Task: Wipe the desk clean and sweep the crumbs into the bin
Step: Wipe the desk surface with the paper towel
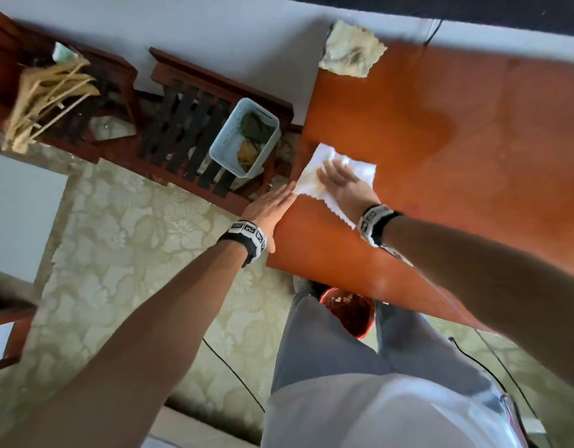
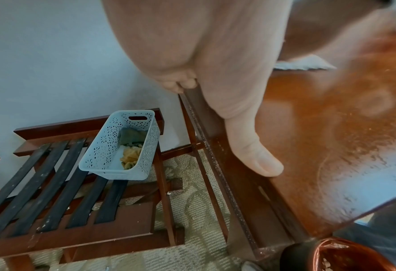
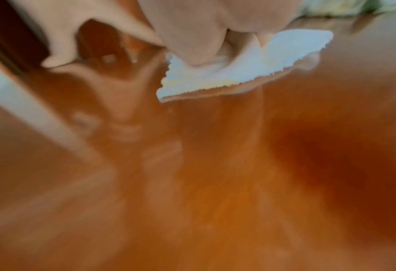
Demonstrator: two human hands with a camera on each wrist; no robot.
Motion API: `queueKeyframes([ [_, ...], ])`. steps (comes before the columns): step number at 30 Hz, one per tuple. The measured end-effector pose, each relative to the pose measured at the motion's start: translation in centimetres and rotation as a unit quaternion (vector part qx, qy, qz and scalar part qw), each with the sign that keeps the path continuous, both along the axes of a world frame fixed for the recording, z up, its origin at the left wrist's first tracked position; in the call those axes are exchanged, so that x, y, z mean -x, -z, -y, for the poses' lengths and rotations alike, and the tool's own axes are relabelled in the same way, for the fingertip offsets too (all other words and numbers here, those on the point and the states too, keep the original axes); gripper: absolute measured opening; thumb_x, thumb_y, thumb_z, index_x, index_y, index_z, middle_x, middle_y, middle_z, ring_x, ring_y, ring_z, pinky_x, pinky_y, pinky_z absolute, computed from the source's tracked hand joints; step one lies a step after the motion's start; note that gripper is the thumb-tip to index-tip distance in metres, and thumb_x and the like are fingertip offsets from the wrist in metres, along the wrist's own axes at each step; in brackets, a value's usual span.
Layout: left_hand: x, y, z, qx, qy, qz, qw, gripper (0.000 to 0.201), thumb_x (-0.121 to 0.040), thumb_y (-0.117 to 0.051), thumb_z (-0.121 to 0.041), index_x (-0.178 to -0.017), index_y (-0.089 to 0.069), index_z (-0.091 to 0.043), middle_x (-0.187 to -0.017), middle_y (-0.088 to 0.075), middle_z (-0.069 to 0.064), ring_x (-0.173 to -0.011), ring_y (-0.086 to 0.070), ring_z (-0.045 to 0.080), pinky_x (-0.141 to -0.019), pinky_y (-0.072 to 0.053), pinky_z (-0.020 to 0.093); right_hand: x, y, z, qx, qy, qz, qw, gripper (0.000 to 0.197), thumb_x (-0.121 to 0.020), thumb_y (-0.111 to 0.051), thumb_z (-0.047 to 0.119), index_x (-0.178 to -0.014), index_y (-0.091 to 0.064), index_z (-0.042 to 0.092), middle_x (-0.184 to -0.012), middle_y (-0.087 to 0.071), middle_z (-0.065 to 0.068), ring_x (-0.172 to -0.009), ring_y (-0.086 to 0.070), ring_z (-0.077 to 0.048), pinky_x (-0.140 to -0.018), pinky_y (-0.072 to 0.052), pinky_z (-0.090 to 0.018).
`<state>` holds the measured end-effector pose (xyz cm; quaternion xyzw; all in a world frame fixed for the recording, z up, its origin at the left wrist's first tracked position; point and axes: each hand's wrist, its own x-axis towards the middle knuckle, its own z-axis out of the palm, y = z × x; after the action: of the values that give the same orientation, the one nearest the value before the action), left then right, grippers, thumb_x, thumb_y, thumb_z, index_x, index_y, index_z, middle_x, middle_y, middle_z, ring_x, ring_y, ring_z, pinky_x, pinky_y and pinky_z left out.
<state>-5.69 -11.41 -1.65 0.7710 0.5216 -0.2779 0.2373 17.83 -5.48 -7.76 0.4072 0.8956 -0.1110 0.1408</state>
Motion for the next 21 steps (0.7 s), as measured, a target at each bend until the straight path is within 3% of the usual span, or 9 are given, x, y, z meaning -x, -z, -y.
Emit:
queueKeyframes([
  [2,0.0,-0.2,0.0,-0.009,0.007,-0.008,1.000,0.165,-0.049,-0.099,-0.047,-0.160,0.018,-0.013,-0.166,0.026,0.003,-0.155,0.013,0.018,-0.125,0.001,0.032,-0.8,0.0,5.8,0.011,-0.051,-0.013,0.999,0.066,-0.092,-0.002,0.000,-0.157,-0.011,0.006,-0.164,-0.009,-0.017,-0.151,-0.011,-0.036,-0.123,-0.012,-0.047],
  [4,-0.5,-0.6,0.2,-0.033,0.037,-0.030,0.998,0.168,-0.047,-0.098,-0.054,-0.158,0.020,-0.012,-0.167,0.025,0.004,-0.155,0.015,0.020,-0.127,0.001,0.036,-1.5,0.0,11.4,0.041,-0.102,-0.064,0.992,0.063,-0.095,-0.028,-0.001,-0.157,-0.017,0.010,-0.164,-0.013,-0.012,-0.151,-0.014,-0.032,-0.122,-0.019,-0.045],
  [6,-1.1,-1.0,0.3,-0.042,0.028,-0.030,0.998,0.170,-0.045,-0.098,-0.054,-0.158,0.022,-0.012,-0.167,0.024,0.003,-0.155,0.016,0.020,-0.128,-0.001,0.038,-2.4,-0.3,15.6,0.061,-0.138,-0.122,0.981,0.058,-0.092,-0.044,0.004,-0.150,-0.040,0.012,-0.158,-0.034,-0.008,-0.145,-0.033,-0.028,-0.118,-0.031,-0.043],
  [9,-2.5,-1.4,-1.1,-0.045,-0.010,0.002,0.999,0.174,-0.041,-0.097,-0.060,-0.156,0.026,-0.013,-0.166,0.028,0.004,-0.155,0.018,0.022,-0.128,-0.007,0.043,-3.5,-0.1,18.0,0.097,-0.205,-0.122,0.966,0.048,-0.094,-0.041,0.013,-0.141,-0.053,0.016,-0.150,-0.047,-0.003,-0.139,-0.044,-0.023,-0.109,-0.043,-0.041],
  [12,-4.6,-1.7,-3.7,-0.045,-0.030,0.017,0.998,0.175,-0.041,-0.097,-0.061,-0.156,0.026,-0.013,-0.166,0.028,0.006,-0.155,0.018,0.023,-0.128,-0.009,0.043,-4.2,0.2,16.8,0.123,-0.225,-0.117,0.959,0.055,-0.086,-0.070,0.015,-0.140,-0.055,0.019,-0.151,-0.046,0.001,-0.140,-0.042,-0.019,-0.110,-0.043,-0.039],
  [14,-6.0,-1.8,-5.4,-0.038,-0.033,0.020,0.998,0.173,-0.043,-0.097,-0.059,-0.157,0.024,-0.012,-0.166,0.027,0.008,-0.155,0.018,0.024,-0.127,-0.008,0.042,-4.7,0.2,14.6,0.125,-0.168,-0.133,0.969,0.060,-0.087,-0.067,0.005,-0.143,-0.052,0.018,-0.153,-0.043,0.001,-0.142,-0.039,-0.018,-0.112,-0.040,-0.039],
  [16,-6.9,-1.5,-6.6,-0.034,-0.038,0.018,0.999,0.174,-0.042,-0.097,-0.059,-0.157,0.024,-0.011,-0.166,0.026,0.009,-0.155,0.017,0.026,-0.127,-0.007,0.042,-5.1,-0.5,11.4,0.127,-0.081,-0.155,0.976,0.063,-0.091,-0.051,-0.007,-0.149,-0.042,0.015,-0.158,-0.033,-0.001,-0.146,-0.030,-0.022,-0.116,-0.035,-0.040],
  [19,-7.4,-0.5,-7.1,-0.016,-0.042,0.009,0.999,0.175,-0.042,-0.099,-0.056,-0.156,0.025,-0.011,-0.165,0.028,0.009,-0.155,0.018,0.027,-0.127,-0.014,0.046,-5.8,-1.5,5.6,0.105,0.013,-0.136,0.985,0.069,-0.097,-0.035,-0.010,-0.157,-0.020,0.020,-0.164,-0.010,0.004,-0.152,-0.011,-0.017,-0.123,-0.016,-0.030],
  [21,-7.6,0.2,-7.2,-0.010,-0.045,0.008,0.999,0.174,-0.042,-0.099,-0.053,-0.156,0.025,-0.011,-0.165,0.030,0.008,-0.154,0.019,0.027,-0.126,-0.018,0.046,-6.7,-1.2,0.6,0.072,0.084,-0.137,0.984,0.072,-0.096,-0.038,-0.009,-0.157,-0.020,0.025,-0.164,-0.009,0.008,-0.152,-0.011,-0.017,-0.121,-0.023,-0.034],
])
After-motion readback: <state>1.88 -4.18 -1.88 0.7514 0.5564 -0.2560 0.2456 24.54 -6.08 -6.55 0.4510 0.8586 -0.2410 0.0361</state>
